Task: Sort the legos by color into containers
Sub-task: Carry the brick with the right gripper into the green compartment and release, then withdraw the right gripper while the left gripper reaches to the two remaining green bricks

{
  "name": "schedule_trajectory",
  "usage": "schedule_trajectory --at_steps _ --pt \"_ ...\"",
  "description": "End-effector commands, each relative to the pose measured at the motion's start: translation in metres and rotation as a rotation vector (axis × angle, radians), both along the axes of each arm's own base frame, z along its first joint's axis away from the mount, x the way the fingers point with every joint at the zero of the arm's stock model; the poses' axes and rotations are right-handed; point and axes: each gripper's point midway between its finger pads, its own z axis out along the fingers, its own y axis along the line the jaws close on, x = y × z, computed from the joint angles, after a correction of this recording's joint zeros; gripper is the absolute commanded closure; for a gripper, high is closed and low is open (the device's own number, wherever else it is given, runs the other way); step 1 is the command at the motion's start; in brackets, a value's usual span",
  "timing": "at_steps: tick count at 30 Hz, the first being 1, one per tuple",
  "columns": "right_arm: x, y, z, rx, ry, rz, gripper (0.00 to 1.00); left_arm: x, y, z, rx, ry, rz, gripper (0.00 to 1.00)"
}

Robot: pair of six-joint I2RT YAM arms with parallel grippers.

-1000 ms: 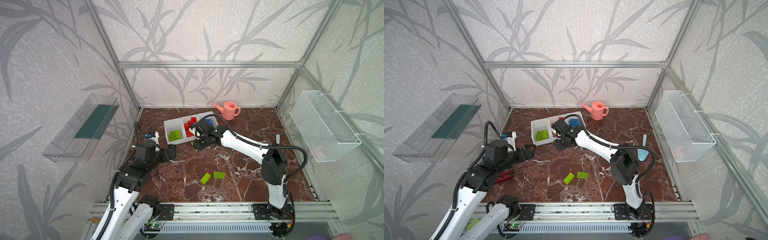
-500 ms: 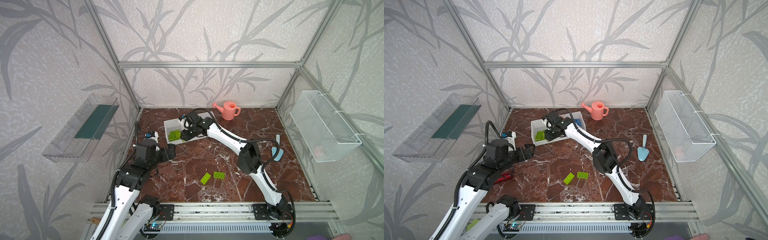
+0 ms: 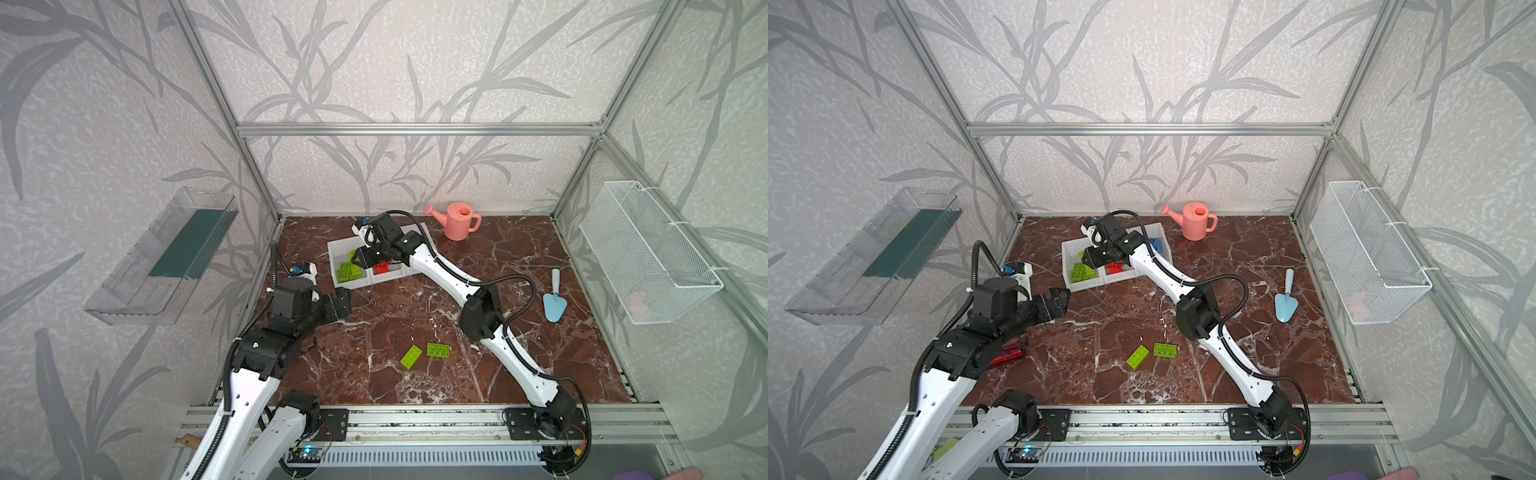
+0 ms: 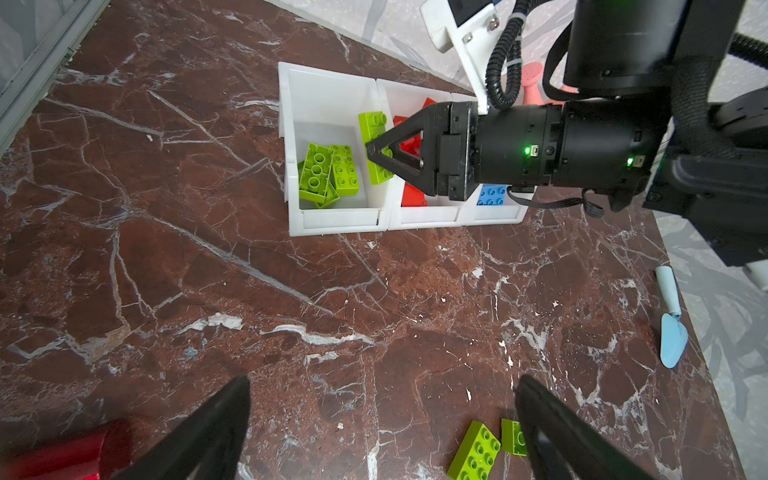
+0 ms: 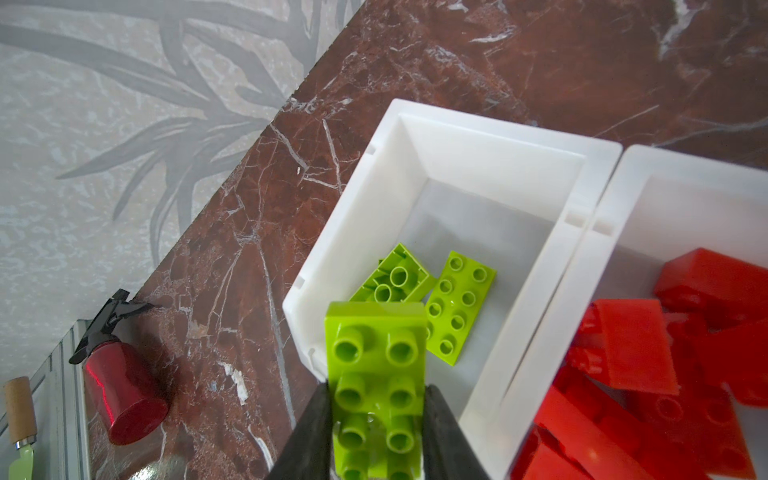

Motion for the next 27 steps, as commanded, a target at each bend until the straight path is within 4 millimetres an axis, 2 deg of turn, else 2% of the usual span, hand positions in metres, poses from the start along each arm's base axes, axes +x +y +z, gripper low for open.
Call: schedule_trajectory --at_steps 1,4,7,9,13,16,20,24,27 --pt "0.006 0.011 0.027 0.089 -0.051 0.004 0.7 0.0 0.0 -0.005 0.002 0.013 -0.002 0.01" --pt "0.01 0.012 0.024 0.086 -0.061 -0.009 0.59 -0.001 0.0 -0.005 0.002 0.013 -0.001 0.01" --pt "0.012 0.012 0.025 0.089 -0.068 -0.01 0.4 -0.001 0.0 -0.005 0.001 0.013 -0.005 0.01" --pt "0.011 0.012 0.027 0.09 -0.071 -0.009 0.31 0.0 0.0 -0.006 0.007 0.015 -0.007 0.01" --pt "0.006 0.01 0.042 0.096 -0.094 0.02 0.28 0.0 -0.004 -0.007 0.007 0.028 -0.034 0.02" --pt "0.0 0.004 0.061 0.106 -0.119 0.027 0.28 -0.002 -0.005 -0.002 0.016 0.011 -0.053 0.03" --pt "-0.01 -0.018 0.088 0.115 -0.137 0.011 0.27 -0.005 -0.001 0.006 0.046 -0.031 -0.045 0.02" --pt "-0.026 -0.053 0.103 0.129 -0.146 -0.019 0.25 -0.007 -0.025 -0.001 0.083 0.003 -0.13 0.03" --pt "-0.04 -0.088 0.121 0.165 -0.166 -0.047 0.24 -0.01 -0.042 -0.008 0.171 0.037 -0.183 0.03"
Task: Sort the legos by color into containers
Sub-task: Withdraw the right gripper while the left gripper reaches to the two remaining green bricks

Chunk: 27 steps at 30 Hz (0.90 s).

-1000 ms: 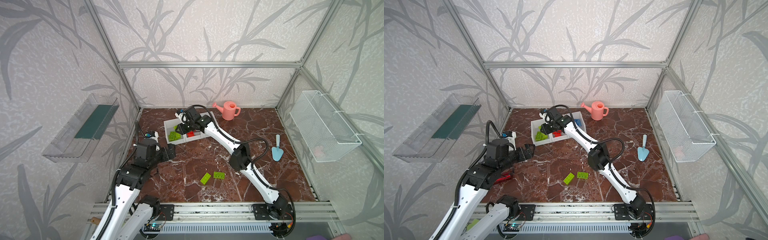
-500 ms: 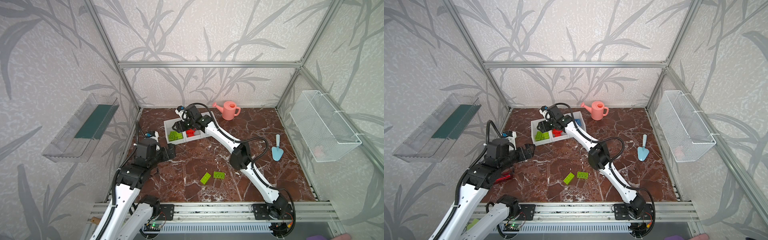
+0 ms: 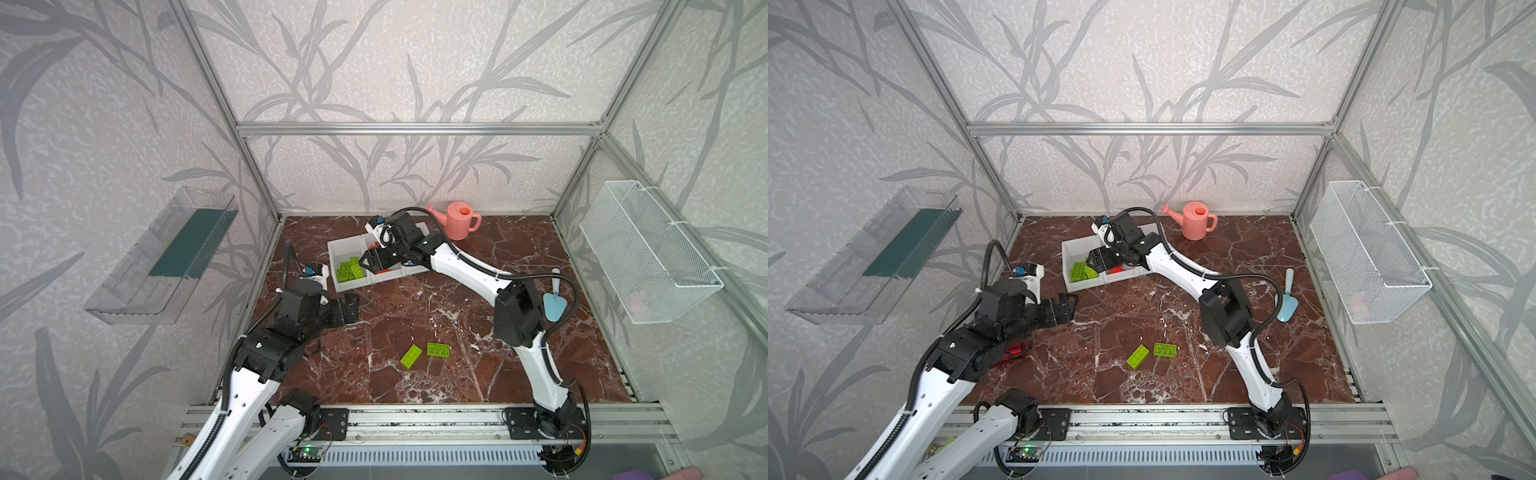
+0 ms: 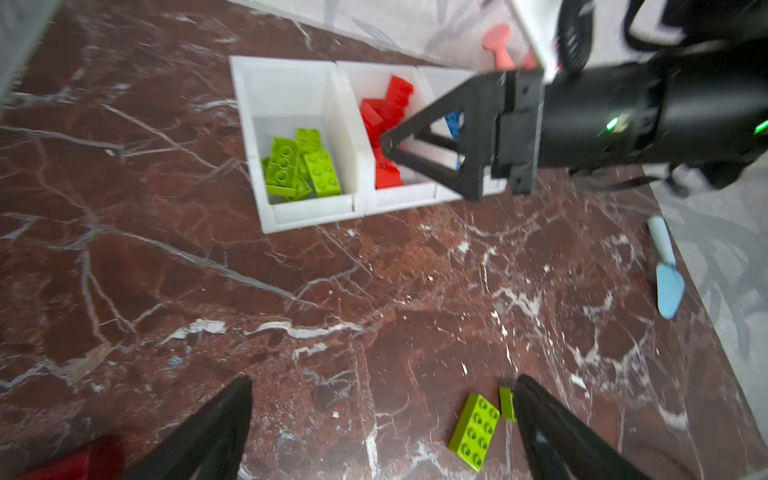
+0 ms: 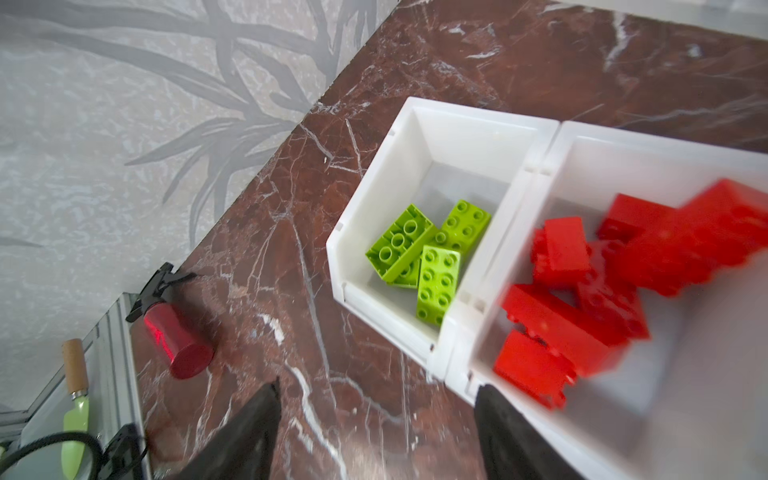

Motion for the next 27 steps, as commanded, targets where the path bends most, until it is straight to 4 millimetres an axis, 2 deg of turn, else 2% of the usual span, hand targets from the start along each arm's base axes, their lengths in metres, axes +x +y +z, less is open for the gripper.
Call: schedule_trajectory --at_steps 1,6,11,14,20,23,27 --pt "-0.004 -0.035 0.059 0.125 -0.119 -0.042 0.24 -0.001 -0.007 -0.003 0.108 0.012 -0.017 0.03" --pt "-0.035 -0.105 0.054 0.145 -0.108 -0.133 0.21 -0.008 -0.032 -0.024 0.162 0.053 -0.074 0.04" --pt "-0.074 -0.179 0.019 0.099 -0.048 -0.251 0.18 -0.017 -0.05 -0.059 0.304 0.104 -0.111 0.04" --pt "-0.1 -0.219 -0.008 0.092 0.0 -0.338 0.14 -0.023 -0.073 -0.077 0.304 0.125 -0.169 0.04" --pt "-0.138 -0.275 -0.042 0.048 0.007 -0.49 0.08 -0.031 -0.116 -0.1 0.288 0.157 -0.265 0.04" --pt "-0.146 -0.296 -0.055 0.036 -0.013 -0.576 0.04 -0.037 -0.135 -0.116 0.307 0.187 -0.309 0.04" --pt "-0.148 -0.314 -0.064 0.034 -0.041 -0.653 0.02 -0.042 -0.155 -0.133 0.349 0.22 -0.348 0.04"
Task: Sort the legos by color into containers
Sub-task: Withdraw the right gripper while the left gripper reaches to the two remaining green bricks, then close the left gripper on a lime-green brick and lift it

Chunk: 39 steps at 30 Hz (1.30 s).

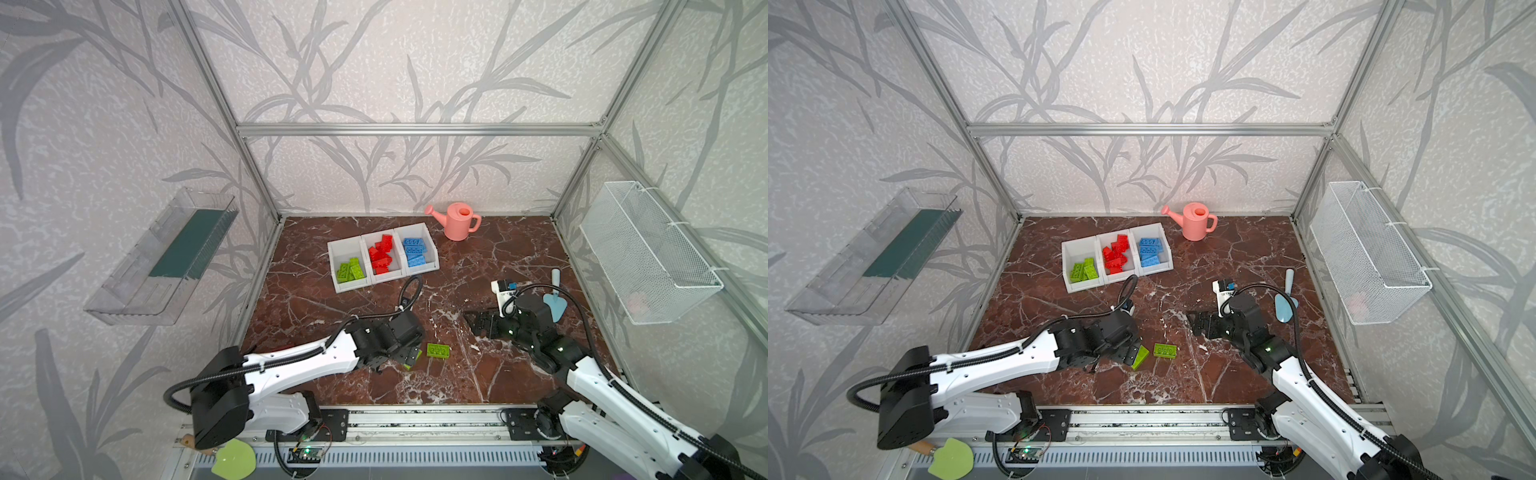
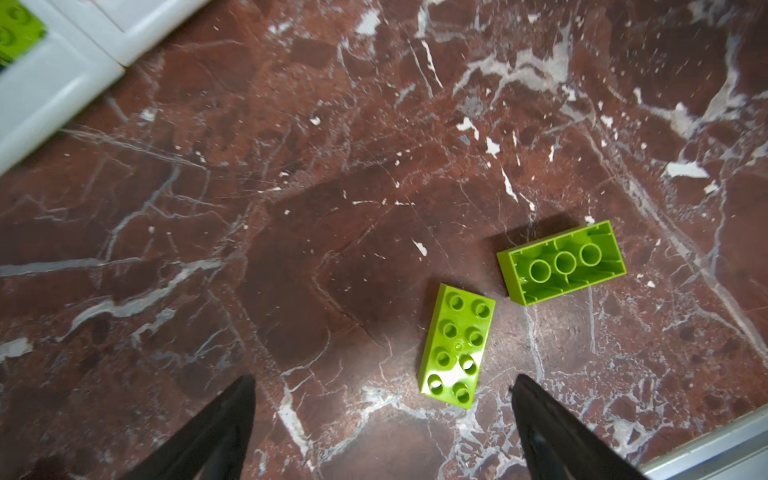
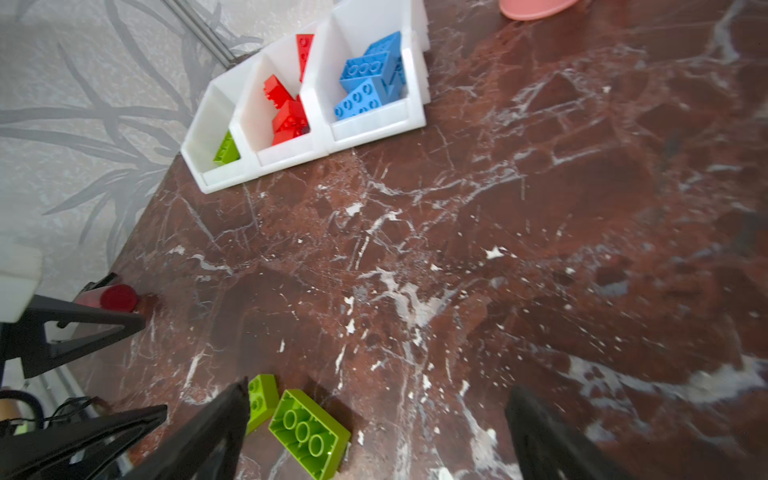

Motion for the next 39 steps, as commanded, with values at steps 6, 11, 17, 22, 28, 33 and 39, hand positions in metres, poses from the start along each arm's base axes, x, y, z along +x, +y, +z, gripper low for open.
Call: schedule_trajectory --at_steps 6,11,17,22,28,33,39 --pt "0.009 -0.018 -0.01 -0.021 -0.01 -0.102 0.02 -0.002 -0.033 -0.02 0.051 0.034 -0.023 0.05" --pt "0.01 -0.015 -0.018 -0.018 0.008 -0.094 0.02 -0.007 -0.031 -0.039 0.091 0.076 -0.036 0.13" --pt "0.009 -0.016 -0.02 -0.02 0.007 -0.096 0.02 -0.014 -0.026 -0.053 0.111 0.116 -0.021 0.29" --pt "0.01 -0.016 -0.022 -0.023 0.012 -0.098 0.02 -0.019 -0.029 -0.062 0.106 0.15 -0.038 0.38" --pt "0.01 -0.016 -0.024 -0.028 0.018 -0.099 0.02 -0.023 -0.03 -0.074 0.109 0.18 -0.036 0.45" --pt "0.011 -0.016 -0.025 -0.029 0.019 -0.1 0.02 -0.023 -0.031 -0.076 0.108 0.187 -0.037 0.59" --pt "0.01 -0.014 -0.027 -0.024 0.027 -0.089 0.02 -0.018 -0.031 -0.059 0.084 0.151 -0.029 0.71"
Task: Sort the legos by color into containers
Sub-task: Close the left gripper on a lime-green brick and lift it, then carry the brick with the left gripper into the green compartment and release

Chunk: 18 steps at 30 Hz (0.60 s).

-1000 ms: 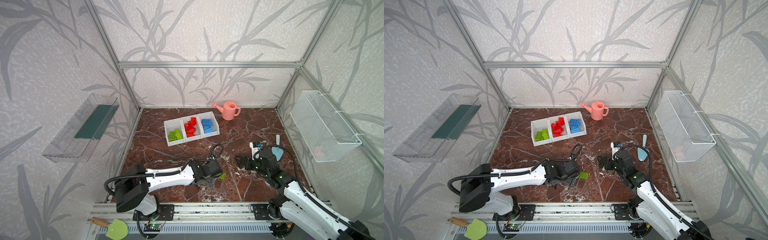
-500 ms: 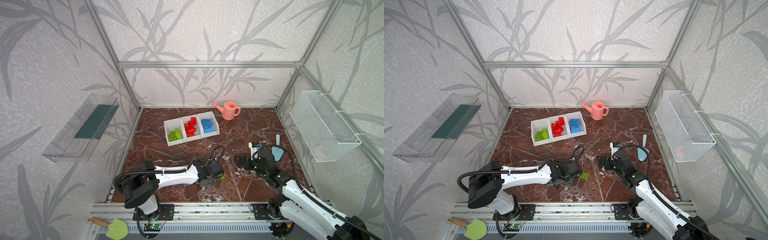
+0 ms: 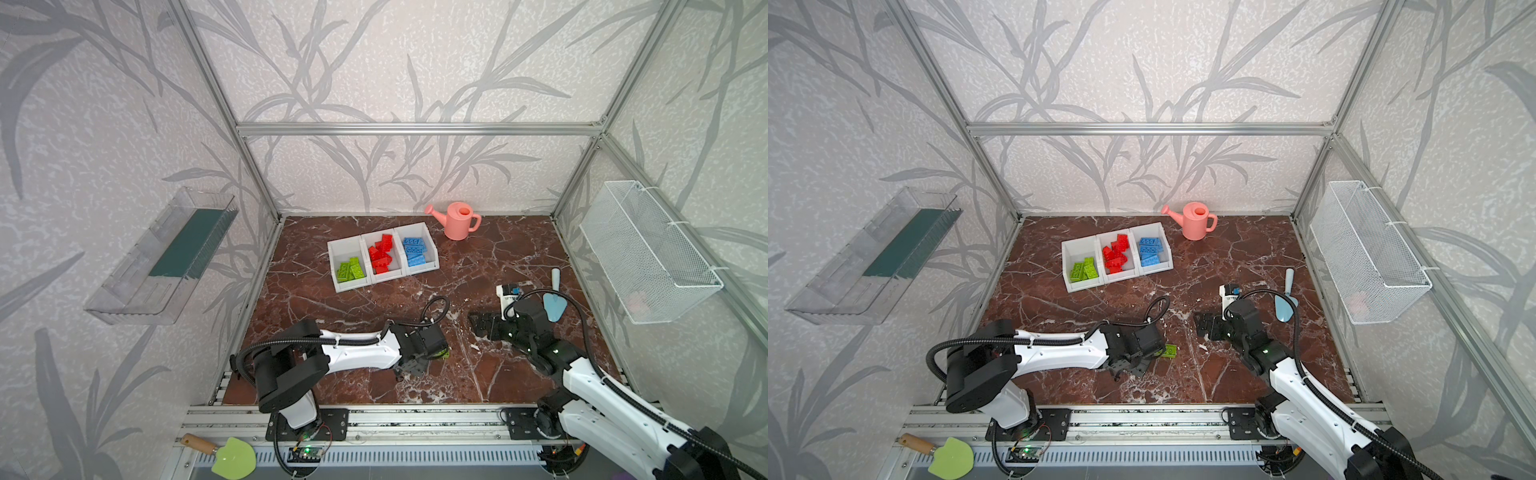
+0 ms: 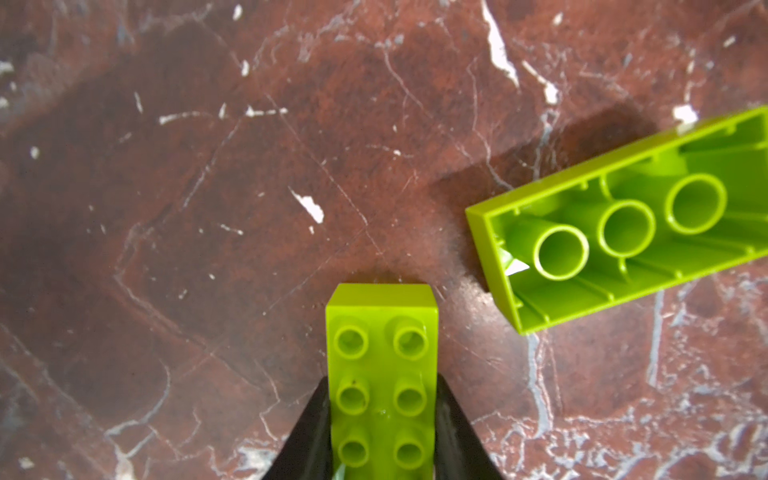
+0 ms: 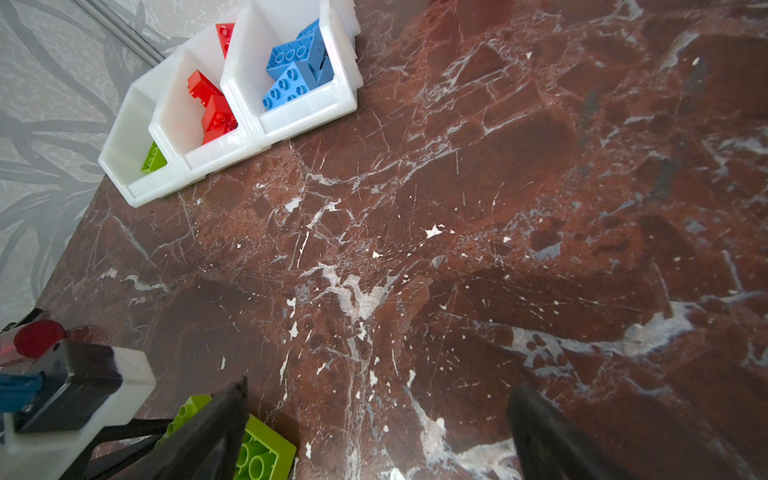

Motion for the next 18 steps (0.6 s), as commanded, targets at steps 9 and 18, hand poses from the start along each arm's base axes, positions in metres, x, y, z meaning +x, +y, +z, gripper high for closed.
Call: schedule_trajectory --at_steps 9,18 --pt "0.001 0.007 -0.011 0.034 0.014 0.023 0.02 0.042 0.023 0.063 -0.116 -0.102 0.152 0.79" --pt "-0.003 0.026 -0.023 0.077 0.062 0.102 0.02 0.114 0.069 0.124 -0.229 -0.163 0.342 0.77"
